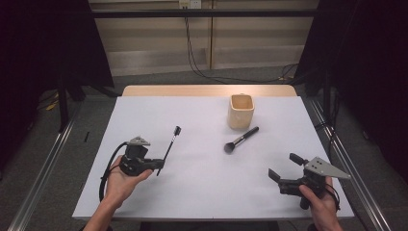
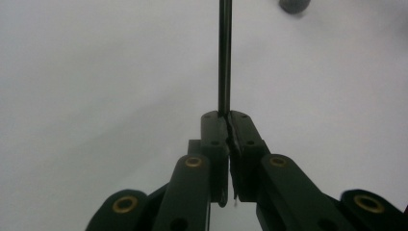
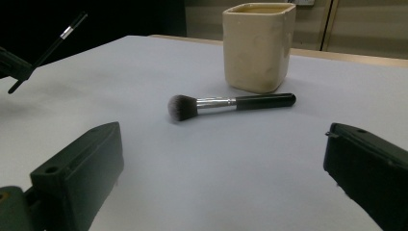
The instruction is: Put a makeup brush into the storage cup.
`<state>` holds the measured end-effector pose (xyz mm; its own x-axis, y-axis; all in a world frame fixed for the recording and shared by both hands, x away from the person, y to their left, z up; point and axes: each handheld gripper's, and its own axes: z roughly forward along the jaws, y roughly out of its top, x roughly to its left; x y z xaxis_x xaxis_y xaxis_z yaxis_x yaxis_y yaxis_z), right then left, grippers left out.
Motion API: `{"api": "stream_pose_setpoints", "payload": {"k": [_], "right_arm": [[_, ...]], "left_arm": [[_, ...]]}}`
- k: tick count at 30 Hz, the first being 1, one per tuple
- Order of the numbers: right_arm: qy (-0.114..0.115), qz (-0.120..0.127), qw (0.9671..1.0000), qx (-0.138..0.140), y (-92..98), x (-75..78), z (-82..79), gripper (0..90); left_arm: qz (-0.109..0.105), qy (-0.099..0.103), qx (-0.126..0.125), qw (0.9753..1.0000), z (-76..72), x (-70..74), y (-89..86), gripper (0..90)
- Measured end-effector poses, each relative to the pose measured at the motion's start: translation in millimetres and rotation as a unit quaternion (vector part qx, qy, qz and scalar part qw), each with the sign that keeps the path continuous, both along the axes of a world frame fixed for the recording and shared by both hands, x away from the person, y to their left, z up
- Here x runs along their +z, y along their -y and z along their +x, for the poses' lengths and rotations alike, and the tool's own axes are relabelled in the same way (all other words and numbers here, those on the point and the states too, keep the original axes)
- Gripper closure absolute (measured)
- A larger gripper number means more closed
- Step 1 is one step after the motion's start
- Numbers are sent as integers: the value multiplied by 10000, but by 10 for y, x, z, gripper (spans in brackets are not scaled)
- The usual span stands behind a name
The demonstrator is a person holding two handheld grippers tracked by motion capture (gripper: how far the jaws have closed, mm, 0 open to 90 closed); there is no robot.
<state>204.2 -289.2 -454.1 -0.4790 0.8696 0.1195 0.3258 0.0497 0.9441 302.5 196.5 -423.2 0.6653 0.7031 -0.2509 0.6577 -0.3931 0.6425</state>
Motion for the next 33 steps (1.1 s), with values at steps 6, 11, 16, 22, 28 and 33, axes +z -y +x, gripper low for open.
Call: {"api": "stream_pose_setpoints", "payload": {"k": [6,11,16,22,28,33], "right_arm": [[-7,11,10000,3,-4,-3,8,3],[-4,-13,10000,41,-2,-5,5,3],[-17,39,10000,86,-7,-9,9,3],[-30,100,9998,149,-6,-15,27,3],[-26,121,9997,206,-31,-12,42,3],[-19,100,9996,266,-61,-11,56,2]], "left_arm": [[-208,234,66,9995,-60,-8,-37,859],[-408,420,136,9982,-93,-17,-64,858],[-545,632,151,9964,-106,-10,-90,859],[-774,878,157,9930,-132,-13,-78,858],[-952,1125,129,9890,-174,-10,-80,859],[-1178,1327,82,9841,-197,-53,-72,858]]}}
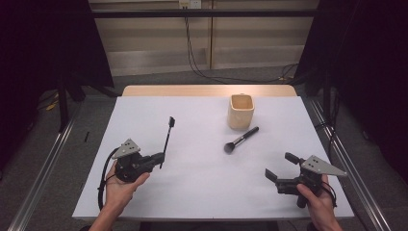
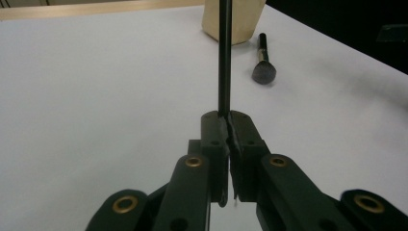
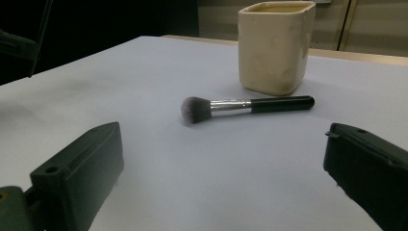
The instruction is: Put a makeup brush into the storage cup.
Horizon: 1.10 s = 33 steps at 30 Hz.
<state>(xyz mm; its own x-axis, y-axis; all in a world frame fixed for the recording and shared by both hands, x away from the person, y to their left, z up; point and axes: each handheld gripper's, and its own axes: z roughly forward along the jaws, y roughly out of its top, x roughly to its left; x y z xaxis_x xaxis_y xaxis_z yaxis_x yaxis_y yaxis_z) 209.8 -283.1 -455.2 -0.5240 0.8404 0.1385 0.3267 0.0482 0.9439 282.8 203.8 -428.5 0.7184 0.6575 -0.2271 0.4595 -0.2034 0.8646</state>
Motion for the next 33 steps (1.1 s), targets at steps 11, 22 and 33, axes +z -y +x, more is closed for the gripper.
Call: {"api": "stream_pose_setpoints", "payload": {"k": [11,22,33], "right_arm": [[117,54,9995,279,-67,85,74,2],[256,205,9964,778,-322,272,189,2],[352,375,9898,1329,-702,436,366,6]], "left_arm": [[-241,281,-95,9993,-42,7,80,858],[-425,497,-335,9973,-74,26,271,858],[-384,536,-554,9963,-77,4,436,858]]}}
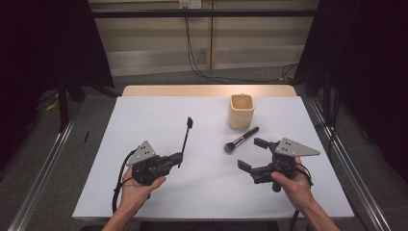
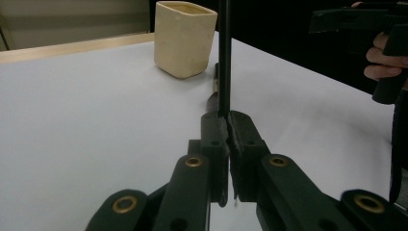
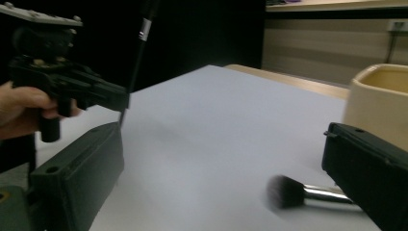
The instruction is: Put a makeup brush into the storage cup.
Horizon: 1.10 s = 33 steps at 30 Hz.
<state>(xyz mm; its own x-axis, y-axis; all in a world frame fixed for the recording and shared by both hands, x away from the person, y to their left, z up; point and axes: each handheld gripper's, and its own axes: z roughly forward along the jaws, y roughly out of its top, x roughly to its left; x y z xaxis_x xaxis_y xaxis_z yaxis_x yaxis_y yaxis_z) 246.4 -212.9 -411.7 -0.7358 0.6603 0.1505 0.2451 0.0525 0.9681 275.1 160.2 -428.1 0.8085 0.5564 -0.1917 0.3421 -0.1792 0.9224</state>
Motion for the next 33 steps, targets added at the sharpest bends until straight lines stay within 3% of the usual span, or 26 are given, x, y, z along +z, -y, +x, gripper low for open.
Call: {"api": "stream_pose_setpoints", "payload": {"k": [11,21,28,33], "right_arm": [[11,162,9990,423,-296,162,145,7],[-66,153,9980,606,-539,230,278,40],[70,106,9976,684,-632,245,346,139],[172,142,9972,714,-656,256,389,272]], "left_arm": [[-68,46,-120,9999,-5,37,128,858],[-122,96,-286,9995,51,74,350,858],[-149,111,-471,9987,50,73,521,858],[-116,117,-487,9987,39,57,535,858]]}}
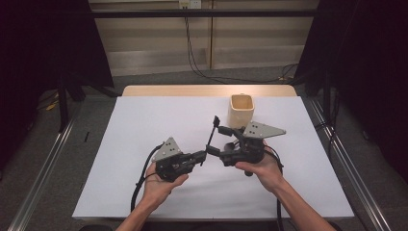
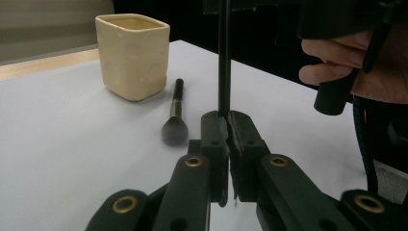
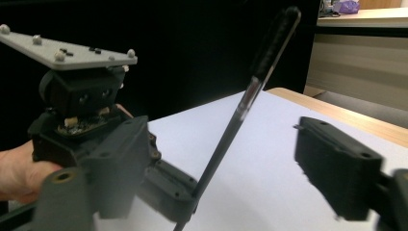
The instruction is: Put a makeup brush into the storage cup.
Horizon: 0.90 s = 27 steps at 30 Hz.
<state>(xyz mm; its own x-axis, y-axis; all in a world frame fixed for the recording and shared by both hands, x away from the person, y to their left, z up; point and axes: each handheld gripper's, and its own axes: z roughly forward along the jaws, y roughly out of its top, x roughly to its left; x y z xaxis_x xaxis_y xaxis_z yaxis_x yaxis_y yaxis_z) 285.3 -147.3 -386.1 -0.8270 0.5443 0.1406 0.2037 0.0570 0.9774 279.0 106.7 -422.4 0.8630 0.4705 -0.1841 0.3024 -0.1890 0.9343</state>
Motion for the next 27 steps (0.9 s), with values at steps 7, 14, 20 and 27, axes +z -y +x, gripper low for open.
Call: {"api": "stream_pose_setpoints", "payload": {"k": [7,14,20,27], "right_arm": [[-98,-13,10000,5,-31,-51,31,427],[-129,95,9998,79,-51,-63,19,609],[-289,170,9994,78,-23,-87,55,754],[-370,231,9990,87,-11,-96,67,827]], "left_arm": [[17,0,2,10000,-4,-29,-12,858],[90,-13,-87,9999,-25,-76,20,858],[148,-16,-68,9999,-18,-100,23,858],[152,22,-93,9998,-30,-114,33,858]]}}
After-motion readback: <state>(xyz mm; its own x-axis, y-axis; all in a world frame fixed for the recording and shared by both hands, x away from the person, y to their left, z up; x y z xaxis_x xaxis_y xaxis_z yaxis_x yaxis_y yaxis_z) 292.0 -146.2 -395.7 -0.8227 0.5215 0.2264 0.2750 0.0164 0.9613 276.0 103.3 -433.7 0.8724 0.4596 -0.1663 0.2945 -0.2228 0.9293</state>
